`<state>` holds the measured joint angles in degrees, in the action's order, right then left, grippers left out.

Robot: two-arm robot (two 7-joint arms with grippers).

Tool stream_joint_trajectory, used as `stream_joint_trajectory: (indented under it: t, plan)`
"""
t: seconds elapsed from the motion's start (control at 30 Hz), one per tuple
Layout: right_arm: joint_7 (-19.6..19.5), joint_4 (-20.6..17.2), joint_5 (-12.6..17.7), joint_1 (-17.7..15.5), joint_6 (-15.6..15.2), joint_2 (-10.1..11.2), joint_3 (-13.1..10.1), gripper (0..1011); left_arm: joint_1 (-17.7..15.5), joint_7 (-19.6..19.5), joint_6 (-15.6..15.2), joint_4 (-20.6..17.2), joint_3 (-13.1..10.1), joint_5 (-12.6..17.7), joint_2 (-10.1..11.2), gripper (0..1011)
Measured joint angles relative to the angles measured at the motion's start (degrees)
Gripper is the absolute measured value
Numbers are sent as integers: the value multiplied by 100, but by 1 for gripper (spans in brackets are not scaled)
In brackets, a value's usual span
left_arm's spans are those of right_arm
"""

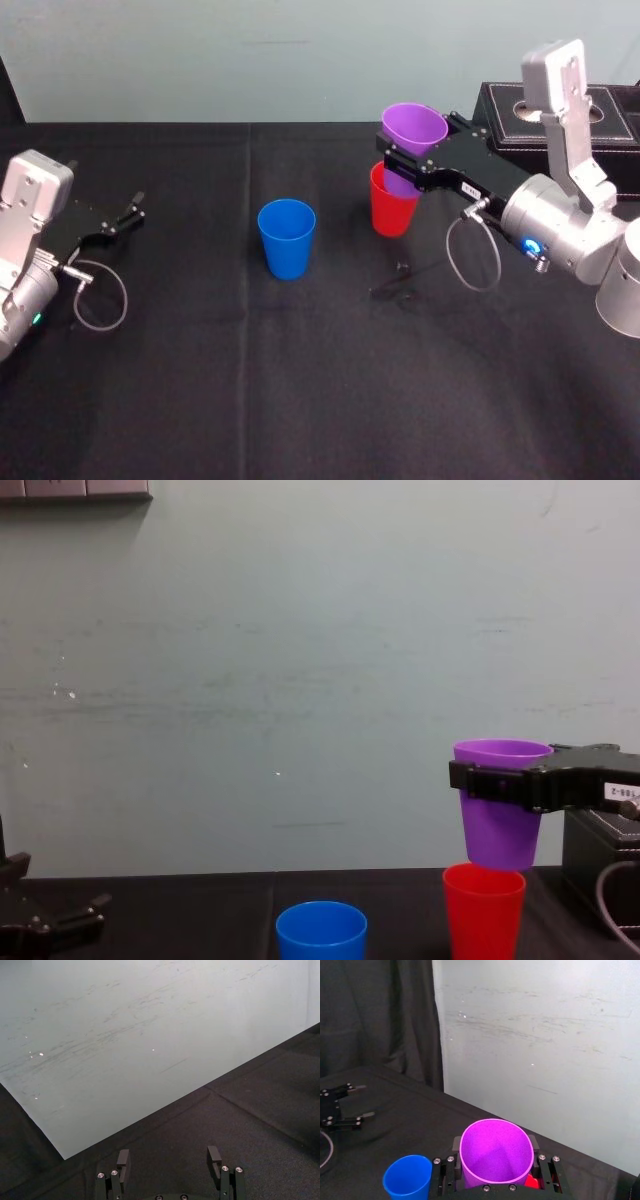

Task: Stack the three plastic cups sequentially using one hand.

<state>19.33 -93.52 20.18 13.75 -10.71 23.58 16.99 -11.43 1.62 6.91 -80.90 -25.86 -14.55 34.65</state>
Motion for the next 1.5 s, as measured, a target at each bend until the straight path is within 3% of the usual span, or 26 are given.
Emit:
stream_joint_trajectory:
  t: [0.6,1.13,1.5]
  plan:
    - [-58,951,-287,629,238,-337,155,743,0,0,0,0,0,0,0,1004]
    - [-23,1500,-471,768,547,-530,155,744,0,0,0,0,0,0,0,1005]
    - [57,1617,-511,758,677,-567,135,743,0,0,0,0,0,0,0,1005]
